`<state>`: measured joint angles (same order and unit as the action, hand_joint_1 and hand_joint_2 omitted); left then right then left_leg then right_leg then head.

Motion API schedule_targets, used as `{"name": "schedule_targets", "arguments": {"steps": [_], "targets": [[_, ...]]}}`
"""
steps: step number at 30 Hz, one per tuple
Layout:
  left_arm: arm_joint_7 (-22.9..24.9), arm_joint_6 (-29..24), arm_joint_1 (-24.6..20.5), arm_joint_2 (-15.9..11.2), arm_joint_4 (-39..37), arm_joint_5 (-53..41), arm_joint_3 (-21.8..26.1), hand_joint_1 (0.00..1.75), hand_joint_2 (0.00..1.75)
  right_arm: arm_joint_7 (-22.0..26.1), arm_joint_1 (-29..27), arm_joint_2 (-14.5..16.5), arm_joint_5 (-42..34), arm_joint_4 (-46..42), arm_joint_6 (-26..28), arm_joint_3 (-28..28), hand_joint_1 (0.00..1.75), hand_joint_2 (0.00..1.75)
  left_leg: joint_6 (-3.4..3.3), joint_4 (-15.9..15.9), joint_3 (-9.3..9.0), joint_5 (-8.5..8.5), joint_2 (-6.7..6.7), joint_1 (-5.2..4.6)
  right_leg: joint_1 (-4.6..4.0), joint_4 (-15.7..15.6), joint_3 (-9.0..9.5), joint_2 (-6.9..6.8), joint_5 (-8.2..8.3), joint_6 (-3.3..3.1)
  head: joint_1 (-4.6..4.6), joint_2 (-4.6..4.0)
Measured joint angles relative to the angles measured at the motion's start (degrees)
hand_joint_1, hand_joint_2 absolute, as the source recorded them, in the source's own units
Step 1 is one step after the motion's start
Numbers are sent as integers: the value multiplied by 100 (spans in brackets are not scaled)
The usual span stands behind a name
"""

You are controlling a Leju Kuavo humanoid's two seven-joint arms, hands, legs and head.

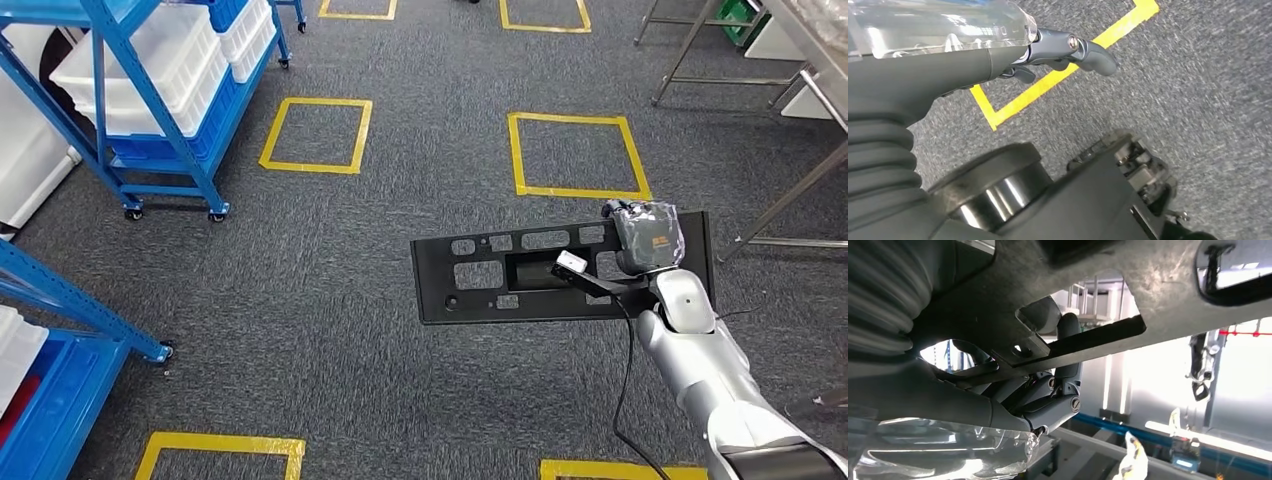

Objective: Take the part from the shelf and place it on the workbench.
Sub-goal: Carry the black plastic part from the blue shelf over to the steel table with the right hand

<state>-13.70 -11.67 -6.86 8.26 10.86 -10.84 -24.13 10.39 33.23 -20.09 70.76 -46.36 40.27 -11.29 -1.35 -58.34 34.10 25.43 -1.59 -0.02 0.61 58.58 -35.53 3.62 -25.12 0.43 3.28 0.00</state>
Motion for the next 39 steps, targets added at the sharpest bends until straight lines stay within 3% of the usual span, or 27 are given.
{"name": "schedule_targets", "arguments": {"steps": [2,5,6,7,8,11,13,15,17,19,21,22,23,25,26,27,30,32,34,36,37,38,39], "targets": [[-16,5,-9,3,0,-8,4,0,175,2,-199,-31,10,-162,1,54,175,175,-71,82,-35,-45,55,11,12,178,-80,-94,-137,56,-1,0],[0,10,-10,3,0,-53,6,0,175,-11,-423,-60,22,-348,1,121,175,175,-113,119,-53,-58,151,4,31,1177,-565,-269,-629,121,-1,0],[15,5,-10,2,0,-81,5,0,175,-18,-502,-61,49,-393,0,137,175,175,-114,118,-54,-53,186,2,45,1472,-715,-288,-717,142,-1,0],[29,-3,-11,1,0,-112,5,0,175,-22,-578,-61,87,-430,-1,146,175,175,-110,116,-57,-45,219,1,61,1577,-775,-303,-700,159,-1,0],[37,-13,-14,1,0,-142,5,0,175,-27,-640,-61,134,-464,-1,152,175,175,-101,112,-64,-36,253,2,77,1432,-706,-324,-570,171,-1,0],[35,-29,-35,1,0,-212,4,0,175,-74,-722,-56,260,-562,0,161,175,175,-35,90,-100,25,352,-11,80,285,-112,-532,-86,153,-1,0],[22,-16,-54,-2,0,-244,4,0,175,-124,-729,-43,321,-612,0,165,175,175,35,90,-127,99,408,-31,36,-46,60,-609,-78,81,-1,0],[16,21,-66,-1,3,-284,-2,0,175,-149,-727,-37,354,-629,0,164,175,175,112,99,-164,170,477,-26,18,-58,83,-513,-118,-6,0,0],[23,50,-76,1,12,-352,-16,0,175,-153,-685,-35,353,-621,1,160,175,175,170,-85,-135,264,429,-6,29,-84,172,-426,-141,-91,1,0],[38,63,-81,-1,16,-426,-36,0,175,-157,-590,-21,343,-594,0,143,175,175,190,-754,191,509,283,12,24,-97,298,-353,-207,-170,0,0],[61,78,-70,-2,16,-487,-70,0,175,-174,-506,-2,338,-547,-1,120,175,175,192,-1561,717,713,214,16,-4,-95,427,-261,-313,-207,-1,0],[73,90,-63,-2,16,-516,-93,0,175,-194,-485,4,339,-523,-1,109,175,175,190,-1734,897,661,205,16,-15,-94,502,-209,-374,-208,-1,0],[82,104,-59,-2,16,-539,-117,0,175,-219,-473,7,341,-501,-1,97,175,175,182,-1675,969,480,200,16,-22,-93,591,-158,-442,-204,-1,0],[98,137,-61,-2,16,-585,-155,0,175,-276,-453,10,350,-466,-1,73,175,175,155,-953,797,-132,135,16,-19,-96,800,-66,-610,-186,-1,0],[112,160,-65,-3,16,-602,-166,0,175,-303,-428,16,356,-450,-1,62,175,175,143,-595,660,-343,66,14,-21,-101,881,-21,-690,-164,-1,0],[128,190,-78,-4,16,-623,-176,0,175,-335,-397,25,368,-427,-1,52,175,175,129,-308,535,-432,5,10,-11,-111,932,24,-754,-132,1,0],[170,306,-148,-4,19,-660,-219,0,175,-426,-313,52,429,-337,0,27,175,175,46,-29,333,-269,-16,-26,34,-124,977,111,-724,-9,3,0],[170,389,-192,-1,26,-660,-247,0,175,-455,-253,64,456,-248,1,-2,175,175,-22,135,121,-232,35,-20,44,197,843,10,-548,42,-1,0],[163,483,-252,12,33,-629,-263,0,175,-460,-118,81,441,-116,1,-32,175,175,-49,294,-112,-183,83,-3,49,838,405,-181,-518,84,-3,0],[141,557,-302,23,34,-591,-267,0,175,-438,-10,91,387,1,1,-47,175,175,-55,358,-296,-67,127,4,62,1349,-133,-282,-805,136,-1,0],[124,573,-313,25,34,-594,-267,0,175,-413,6,89,354,40,1,-50,175,175,-55,368,-399,11,147,7,75,1417,-326,-299,-946,158,-2,0],[107,571,-316,26,35,-614,-267,0,175,-386,9,84,328,71,1,-51,175,175,-52,368,-514,101,168,10,89,1335,-447,-314,-976,172,-2,0],[92,560,-318,26,35,-650,-268,0,175,-361,8,77,309,96,1,-51,175,175,-42,361,-639,198,191,11,100,1111,-498,-341,-839,179,-1,0]]}}
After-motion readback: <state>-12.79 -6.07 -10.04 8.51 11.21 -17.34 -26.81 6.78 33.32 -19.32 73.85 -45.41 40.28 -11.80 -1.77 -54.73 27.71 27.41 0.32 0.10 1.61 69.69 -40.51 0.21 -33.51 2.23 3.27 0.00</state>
